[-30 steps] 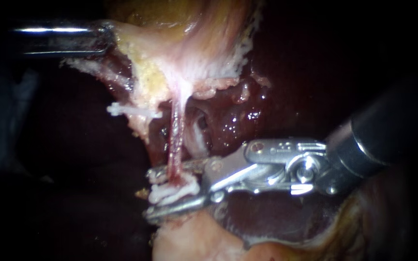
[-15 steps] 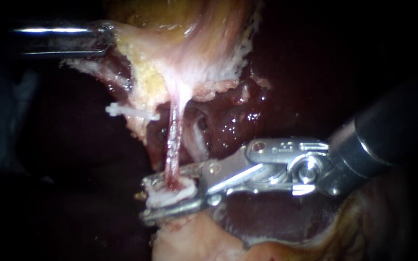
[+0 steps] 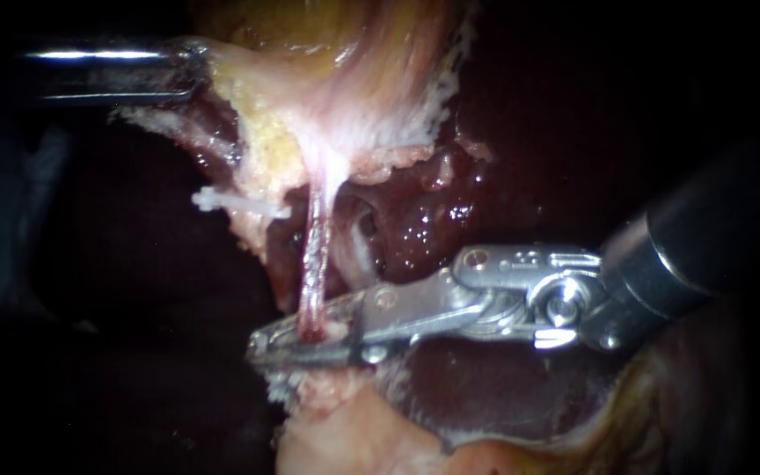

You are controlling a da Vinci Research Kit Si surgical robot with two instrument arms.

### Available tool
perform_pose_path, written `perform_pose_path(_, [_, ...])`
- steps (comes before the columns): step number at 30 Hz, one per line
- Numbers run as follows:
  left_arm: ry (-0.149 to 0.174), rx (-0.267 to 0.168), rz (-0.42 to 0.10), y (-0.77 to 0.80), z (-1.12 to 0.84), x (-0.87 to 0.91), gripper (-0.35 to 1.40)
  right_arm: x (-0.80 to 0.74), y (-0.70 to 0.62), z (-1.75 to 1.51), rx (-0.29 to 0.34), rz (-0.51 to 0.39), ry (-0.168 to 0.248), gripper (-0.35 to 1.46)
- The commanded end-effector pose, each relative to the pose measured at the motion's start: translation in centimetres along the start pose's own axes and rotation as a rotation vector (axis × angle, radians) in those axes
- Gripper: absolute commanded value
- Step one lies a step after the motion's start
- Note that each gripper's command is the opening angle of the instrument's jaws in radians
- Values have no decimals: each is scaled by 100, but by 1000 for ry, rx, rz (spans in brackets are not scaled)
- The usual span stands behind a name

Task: Clipping second clip right tube

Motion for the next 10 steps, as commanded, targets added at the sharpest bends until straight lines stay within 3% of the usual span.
perform_pose_path(1, [0, 0, 0, 0, 0, 0, -35, 1, 0, 0, -1, -1, -1, -35])
perform_pose_path(10, [0, 0, 1, -1, 1, -1, -35, 0, 5, -1, -3, 0, 0, -35])
